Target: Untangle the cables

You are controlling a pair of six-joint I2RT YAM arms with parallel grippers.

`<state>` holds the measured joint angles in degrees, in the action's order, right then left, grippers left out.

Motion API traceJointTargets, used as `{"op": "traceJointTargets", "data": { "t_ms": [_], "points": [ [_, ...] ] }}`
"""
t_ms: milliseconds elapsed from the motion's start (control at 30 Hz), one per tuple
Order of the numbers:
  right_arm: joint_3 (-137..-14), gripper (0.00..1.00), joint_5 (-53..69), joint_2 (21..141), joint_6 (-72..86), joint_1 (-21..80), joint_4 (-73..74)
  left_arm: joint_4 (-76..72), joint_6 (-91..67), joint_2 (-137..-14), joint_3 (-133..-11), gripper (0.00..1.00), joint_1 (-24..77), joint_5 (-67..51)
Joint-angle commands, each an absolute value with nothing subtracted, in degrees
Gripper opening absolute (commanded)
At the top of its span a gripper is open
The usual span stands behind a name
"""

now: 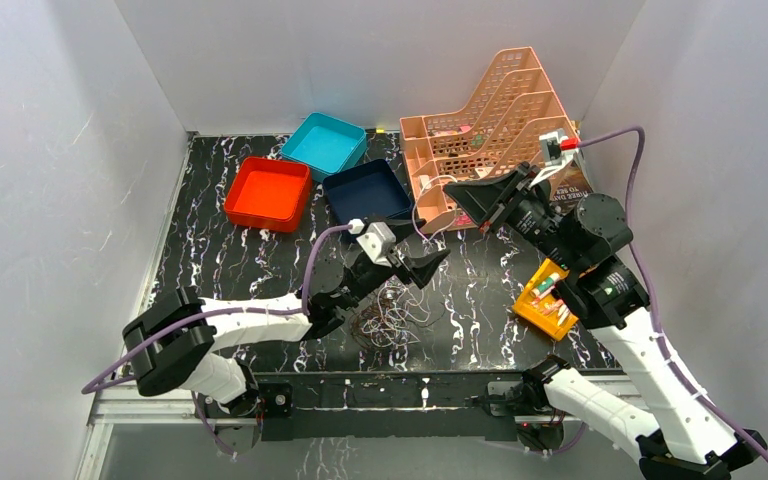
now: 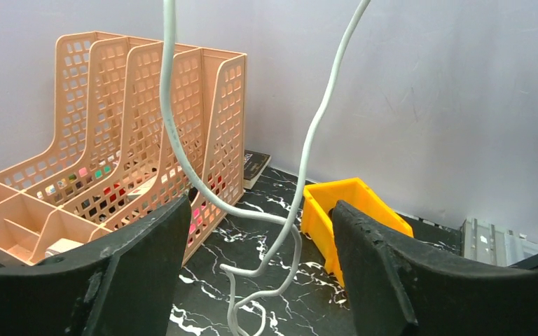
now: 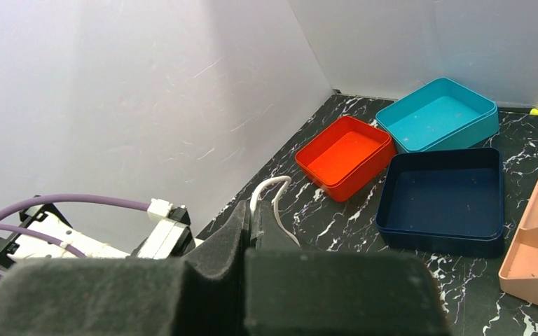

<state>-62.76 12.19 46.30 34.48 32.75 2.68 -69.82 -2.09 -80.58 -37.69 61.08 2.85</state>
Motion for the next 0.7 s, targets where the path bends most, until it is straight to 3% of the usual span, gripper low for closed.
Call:
{"op": "traceJointTargets", "data": {
  "t_ms": [0,567,667],
  "points": [
    [-62.33,0.0,12.31,44.94,34.78,32.91,-1.45,-75.31,-4.32,-80.51,-39.74,0.66,61.27,3.37],
    [-60.38,0.0,9.84,44.37,34.99,32.89,-0.7,-75.46,-5.5,-77.1,-36.59,0.01,61.26,4.74],
    [-59.68,0.0,7.55,43.99,34.45,32.88,0.54,-74.98,-6.36,-75.85,-35.0,0.0,61.26,6.84]
  ]
}}
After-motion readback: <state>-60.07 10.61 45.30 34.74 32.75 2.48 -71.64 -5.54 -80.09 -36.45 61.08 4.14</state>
